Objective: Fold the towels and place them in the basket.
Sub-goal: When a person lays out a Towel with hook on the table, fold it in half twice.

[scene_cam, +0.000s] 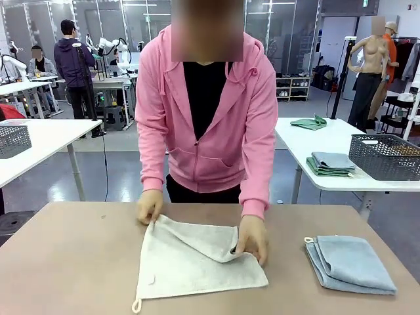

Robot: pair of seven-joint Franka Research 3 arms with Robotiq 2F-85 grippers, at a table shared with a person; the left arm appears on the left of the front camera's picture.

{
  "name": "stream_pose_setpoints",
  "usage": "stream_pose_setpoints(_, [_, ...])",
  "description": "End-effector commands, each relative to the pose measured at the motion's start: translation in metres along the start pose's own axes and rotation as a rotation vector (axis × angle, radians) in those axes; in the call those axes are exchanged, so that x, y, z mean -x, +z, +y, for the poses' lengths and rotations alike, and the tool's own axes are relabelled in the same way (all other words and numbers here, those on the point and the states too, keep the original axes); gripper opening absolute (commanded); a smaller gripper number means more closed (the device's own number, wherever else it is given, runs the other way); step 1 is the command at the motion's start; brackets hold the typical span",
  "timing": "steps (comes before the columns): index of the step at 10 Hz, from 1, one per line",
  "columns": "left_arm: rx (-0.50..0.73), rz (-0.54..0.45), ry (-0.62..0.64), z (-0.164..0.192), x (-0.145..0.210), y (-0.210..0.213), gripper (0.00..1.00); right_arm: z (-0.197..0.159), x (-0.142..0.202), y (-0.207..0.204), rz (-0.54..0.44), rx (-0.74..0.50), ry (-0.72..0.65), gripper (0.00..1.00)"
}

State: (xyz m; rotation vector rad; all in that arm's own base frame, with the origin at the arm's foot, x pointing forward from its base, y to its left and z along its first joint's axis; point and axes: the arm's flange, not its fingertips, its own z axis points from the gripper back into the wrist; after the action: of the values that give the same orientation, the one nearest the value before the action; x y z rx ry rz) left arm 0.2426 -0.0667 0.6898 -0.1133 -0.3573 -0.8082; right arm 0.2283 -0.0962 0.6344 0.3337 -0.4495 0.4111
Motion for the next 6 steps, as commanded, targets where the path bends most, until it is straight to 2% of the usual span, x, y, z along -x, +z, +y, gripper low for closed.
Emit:
stream_pose_setpoints(1, [-0.003,0.000,0.000,0.0005,-0.0007,0.0011,1.00,-0.0023,0.0007,-0.0004,0.008,0.001,-0.011,1.00])
stream_pose_setpoints(6, [-0.003,0.000,0.000,0.0005,-0.0007,0.0011,1.00,-0.0023,0.0007,-0.0004,0.008,0.001,-0.011,1.00])
